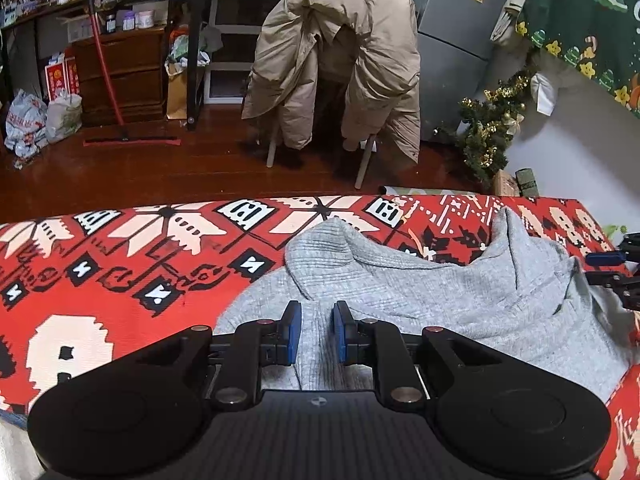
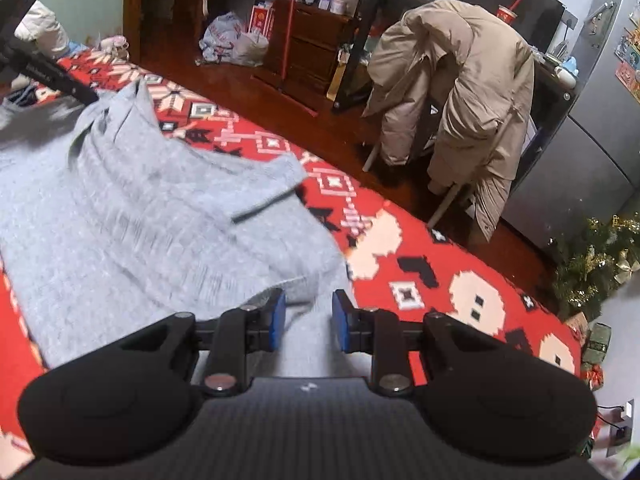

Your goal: Fold clothes

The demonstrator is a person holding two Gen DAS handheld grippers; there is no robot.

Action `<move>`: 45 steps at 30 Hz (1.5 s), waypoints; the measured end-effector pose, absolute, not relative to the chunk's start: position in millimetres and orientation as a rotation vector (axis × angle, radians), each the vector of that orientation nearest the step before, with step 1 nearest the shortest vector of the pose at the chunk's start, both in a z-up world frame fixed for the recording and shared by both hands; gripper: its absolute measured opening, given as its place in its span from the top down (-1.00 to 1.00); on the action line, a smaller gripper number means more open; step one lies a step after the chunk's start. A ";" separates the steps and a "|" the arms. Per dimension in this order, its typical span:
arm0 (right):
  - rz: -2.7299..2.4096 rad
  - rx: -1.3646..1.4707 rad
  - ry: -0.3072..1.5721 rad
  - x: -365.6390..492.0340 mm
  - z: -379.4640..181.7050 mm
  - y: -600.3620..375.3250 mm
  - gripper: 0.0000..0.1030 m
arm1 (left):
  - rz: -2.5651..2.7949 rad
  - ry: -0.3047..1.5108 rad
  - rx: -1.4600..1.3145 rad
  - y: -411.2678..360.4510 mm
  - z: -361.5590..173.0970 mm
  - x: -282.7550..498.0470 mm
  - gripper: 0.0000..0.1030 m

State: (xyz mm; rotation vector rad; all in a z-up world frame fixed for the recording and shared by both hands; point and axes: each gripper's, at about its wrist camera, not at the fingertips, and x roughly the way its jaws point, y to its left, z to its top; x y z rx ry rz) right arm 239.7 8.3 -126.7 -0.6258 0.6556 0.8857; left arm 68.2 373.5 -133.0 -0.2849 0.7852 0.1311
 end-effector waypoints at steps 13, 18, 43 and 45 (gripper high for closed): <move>0.862 -0.309 0.659 240.9 -95.7 -20.4 0.98 | 0.200 0.607 -0.193 340.9 -90.1 5.9 0.97; 0.874 -0.169 0.624 223.9 -72.2 -43.6 0.98 | 0.201 0.526 -0.236 326.7 -74.4 -35.4 0.97; 0.809 -0.137 0.675 249.0 -110.1 -36.7 0.98 | 0.349 0.599 -0.217 349.1 -123.7 1.6 0.97; 0.784 -0.159 0.704 253.9 -123.6 -34.5 0.97 | 0.373 0.642 -0.230 354.0 -134.7 2.7 0.94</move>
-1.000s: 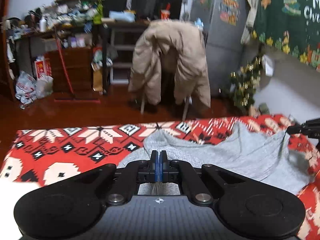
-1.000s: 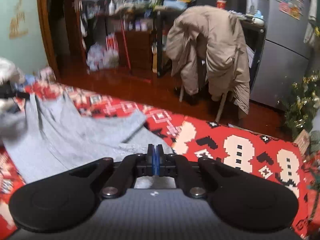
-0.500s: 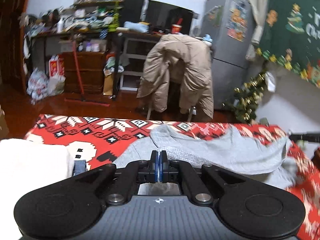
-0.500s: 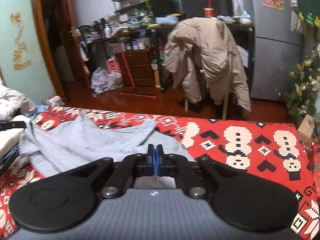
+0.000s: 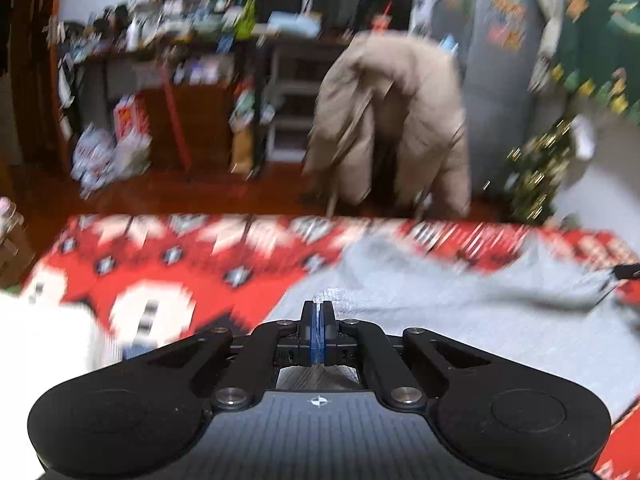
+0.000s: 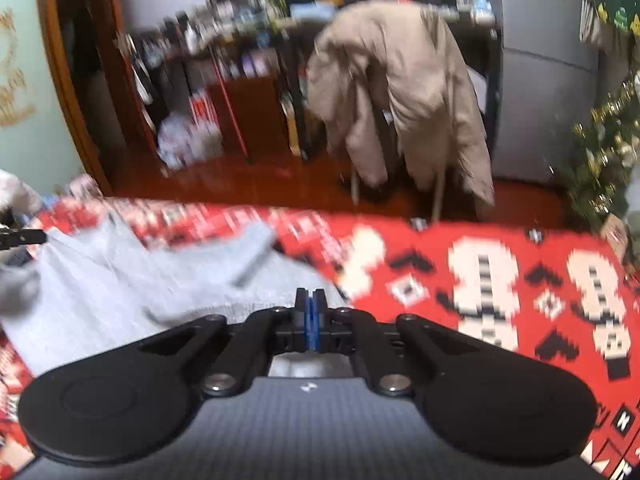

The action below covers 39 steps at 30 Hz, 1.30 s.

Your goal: Fold clothes

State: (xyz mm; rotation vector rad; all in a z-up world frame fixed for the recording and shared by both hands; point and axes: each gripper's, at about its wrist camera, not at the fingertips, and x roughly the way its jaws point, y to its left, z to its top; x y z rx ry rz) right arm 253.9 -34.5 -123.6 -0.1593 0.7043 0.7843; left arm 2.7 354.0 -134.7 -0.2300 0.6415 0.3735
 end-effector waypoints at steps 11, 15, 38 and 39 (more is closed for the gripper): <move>0.782 -0.170 0.678 253.3 -114.7 -31.5 0.52 | 0.319 0.622 -0.306 362.7 -117.6 3.6 0.33; 0.747 -0.150 0.760 265.2 -127.7 -28.1 0.38 | 0.285 0.661 -0.309 366.0 -123.8 12.5 0.29; 0.695 -0.153 0.691 266.6 -134.1 -13.7 0.85 | 0.315 0.691 -0.268 369.2 -134.4 27.6 0.68; 0.686 -0.145 0.689 264.9 -133.8 -16.8 0.81 | 0.314 0.688 -0.287 370.1 -131.2 22.3 0.54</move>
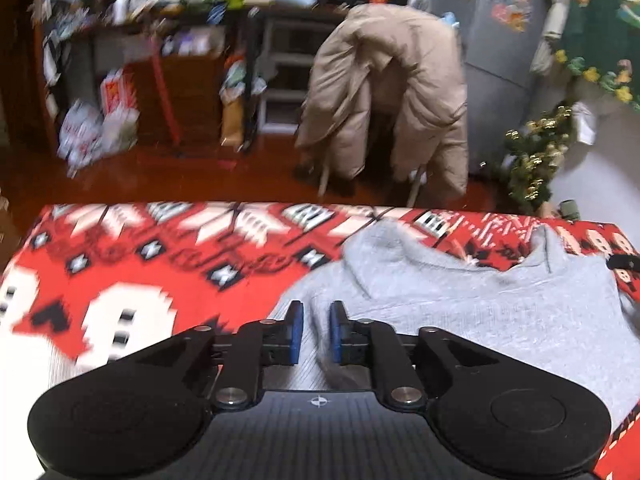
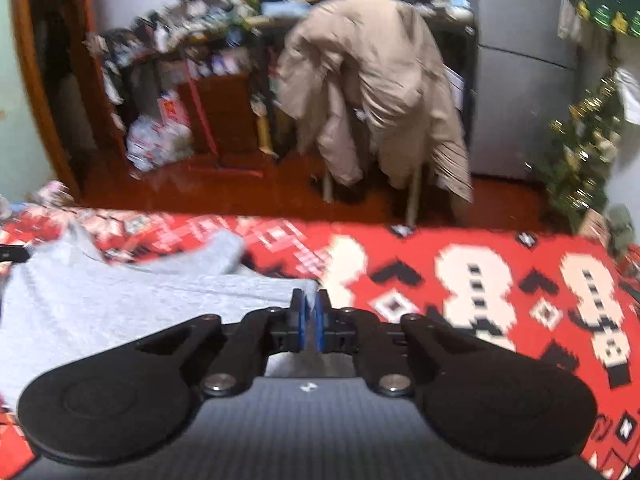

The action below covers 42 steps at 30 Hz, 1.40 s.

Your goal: Fold clothes

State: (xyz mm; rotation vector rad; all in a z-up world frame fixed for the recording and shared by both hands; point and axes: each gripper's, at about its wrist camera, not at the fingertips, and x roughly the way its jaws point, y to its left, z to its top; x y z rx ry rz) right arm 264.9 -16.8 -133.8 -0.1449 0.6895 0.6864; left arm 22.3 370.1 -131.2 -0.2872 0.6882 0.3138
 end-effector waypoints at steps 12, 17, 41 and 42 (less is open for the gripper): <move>0.670 -0.076 0.745 160.7 -110.6 -90.7 0.62 | 0.232 0.776 -0.322 322.6 -111.7 -66.8 0.23; 0.625 0.032 0.791 129.3 -123.4 -122.1 0.62 | 0.239 0.794 -0.361 316.8 -127.6 -76.9 0.39; 0.607 0.033 0.871 124.3 -147.2 -124.3 0.90 | 0.246 0.795 -0.248 299.6 -129.8 -105.9 0.90; 0.608 0.034 0.866 121.8 -145.5 -125.4 0.90 | 0.246 0.787 -0.246 297.5 -126.9 -107.7 0.90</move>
